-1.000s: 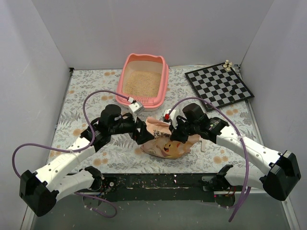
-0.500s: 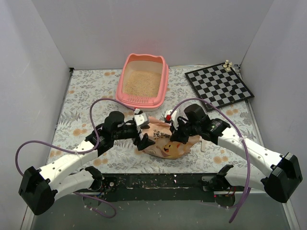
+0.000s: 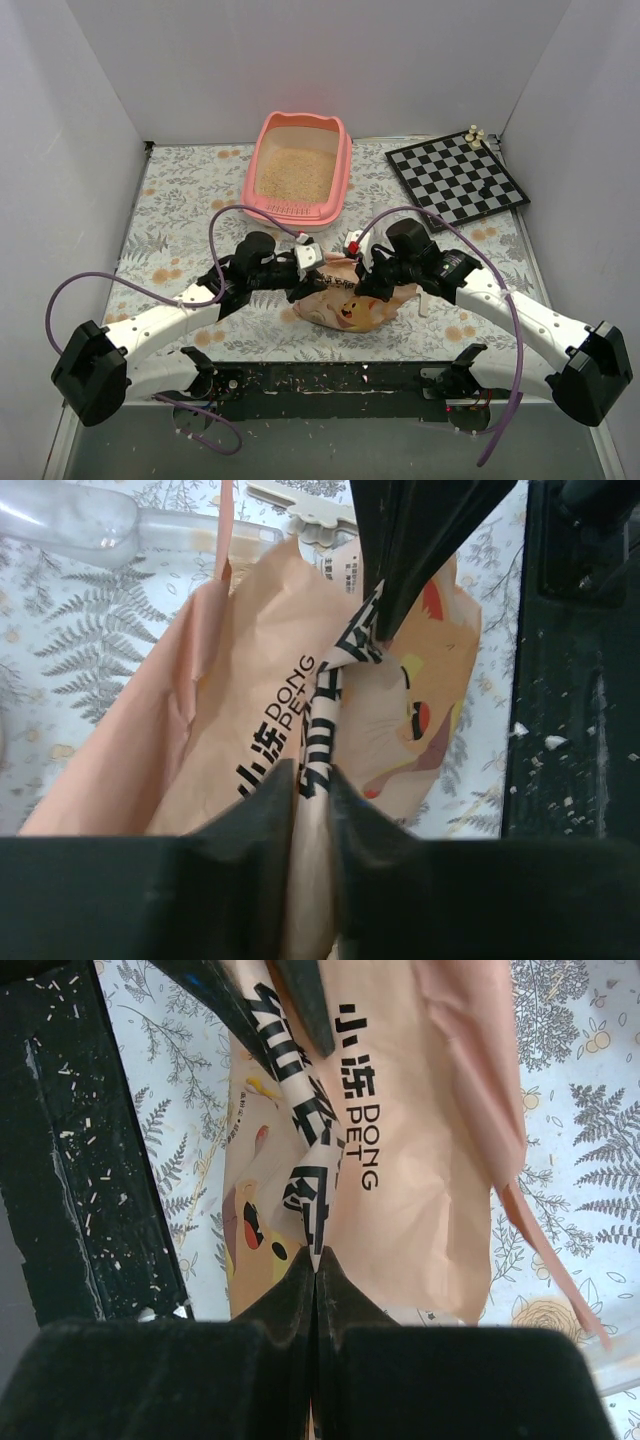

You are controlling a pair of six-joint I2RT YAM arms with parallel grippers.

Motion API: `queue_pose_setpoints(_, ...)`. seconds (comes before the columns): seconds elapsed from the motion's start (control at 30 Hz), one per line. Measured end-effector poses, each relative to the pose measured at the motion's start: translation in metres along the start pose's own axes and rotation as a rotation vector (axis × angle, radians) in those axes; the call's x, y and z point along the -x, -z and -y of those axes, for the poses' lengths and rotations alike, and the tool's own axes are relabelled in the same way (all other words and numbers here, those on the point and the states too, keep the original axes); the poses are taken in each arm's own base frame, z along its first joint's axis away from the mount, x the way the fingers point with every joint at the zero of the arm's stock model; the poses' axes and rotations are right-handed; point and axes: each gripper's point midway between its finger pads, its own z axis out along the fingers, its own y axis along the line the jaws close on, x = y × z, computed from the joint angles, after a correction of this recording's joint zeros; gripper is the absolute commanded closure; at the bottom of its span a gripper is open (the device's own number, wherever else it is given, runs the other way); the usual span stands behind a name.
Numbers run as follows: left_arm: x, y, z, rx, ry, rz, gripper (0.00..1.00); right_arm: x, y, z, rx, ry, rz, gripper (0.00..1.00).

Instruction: Fill the litter box with clean litter

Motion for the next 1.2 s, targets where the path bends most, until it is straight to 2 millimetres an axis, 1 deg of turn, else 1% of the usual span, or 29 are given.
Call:
queue_pose_setpoints(0.13,-0.002,-0.004,0.000,-0.004,-0.037,0.002,1.00,-0.002,0.001,0.001,-0.010,0.005,0.009,0.99)
queue_pose_setpoints(0.23,-0.001,0.001,0.000,0.002,-0.053,0.019,1.00,0.000,0.004,0.000,-0.010,0.017,0.037,0.99)
queue_pose_setpoints(0.33,0.002,0.011,0.002,-0.006,-0.050,0.046,1.00,0.006,0.008,-0.003,-0.002,0.047,0.095,0.99)
queue_pose_setpoints(0.4,0.002,0.021,0.003,-0.004,-0.039,0.067,1.00,0.013,0.010,-0.005,0.007,0.073,0.134,0.99)
queue_pose_setpoints(0.53,0.003,0.046,0.003,0.038,-0.023,0.121,1.00,0.022,0.010,-0.008,0.033,0.108,0.176,0.99)
queue_pose_setpoints(0.63,0.000,0.060,0.005,0.069,-0.016,0.163,1.00,0.024,0.006,-0.010,0.062,0.115,0.183,0.99)
queue_pose_setpoints(0.73,-0.006,0.065,0.009,0.072,0.001,0.180,1.00,0.021,-0.002,-0.010,0.096,0.107,0.165,0.99)
queue_pose_setpoints(0.9,-0.005,0.067,0.008,0.082,0.029,0.191,1.00,0.018,-0.010,-0.005,0.111,0.093,0.140,0.99)
queue_pose_setpoints(1.03,-0.004,0.074,0.014,0.097,0.022,0.227,1.00,0.017,-0.012,-0.005,0.116,0.097,0.137,0.99)
queue_pose_setpoints(1.13,-0.001,0.082,0.019,0.112,0.006,0.269,1.00,0.013,-0.019,-0.003,0.123,0.086,0.118,0.76)
queue_pose_setpoints(1.17,-0.001,0.084,0.020,0.117,0.006,0.277,1.00,0.010,-0.022,0.000,0.117,0.077,0.100,0.70)
queue_pose_setpoints(1.2,-0.001,0.086,0.020,0.122,0.006,0.283,1.00,0.007,-0.024,0.003,0.109,0.065,0.082,0.66)
